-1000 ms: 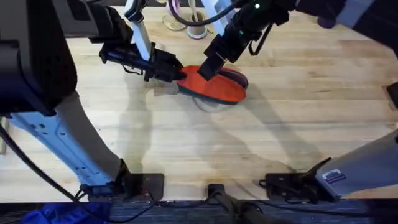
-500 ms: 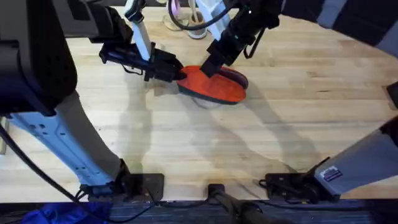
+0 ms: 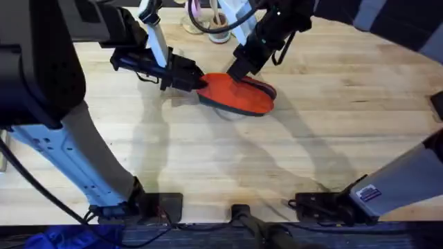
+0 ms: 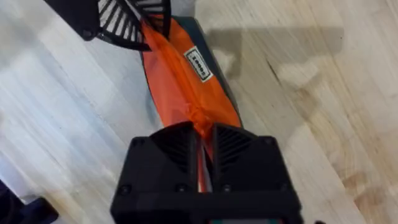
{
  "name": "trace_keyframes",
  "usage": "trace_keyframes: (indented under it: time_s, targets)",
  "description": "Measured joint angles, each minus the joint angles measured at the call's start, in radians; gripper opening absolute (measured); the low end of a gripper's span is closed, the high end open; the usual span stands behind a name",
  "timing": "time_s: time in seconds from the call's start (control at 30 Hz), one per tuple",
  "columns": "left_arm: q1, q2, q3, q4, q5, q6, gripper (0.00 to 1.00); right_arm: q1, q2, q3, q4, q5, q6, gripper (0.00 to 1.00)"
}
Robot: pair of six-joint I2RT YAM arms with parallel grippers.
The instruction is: Unzip the bag, pick up the pens from the table one at a time and place them inside, then zip the bag closed.
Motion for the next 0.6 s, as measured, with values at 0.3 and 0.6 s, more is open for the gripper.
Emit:
trace_keyframes:
  time_s: [0.3,0.6]
  targets:
    - [0.000,0.000,0.000,0.000,0.001,0.000,0.041,0.000,0.000,0.000,-0.002,0.000,0.000,0.032]
    - [0.000,0.000,0.000,0.000,0.002,0.000,0.041,0.000,-0.004,0.000,-0.009,0.001,0.000,0.031]
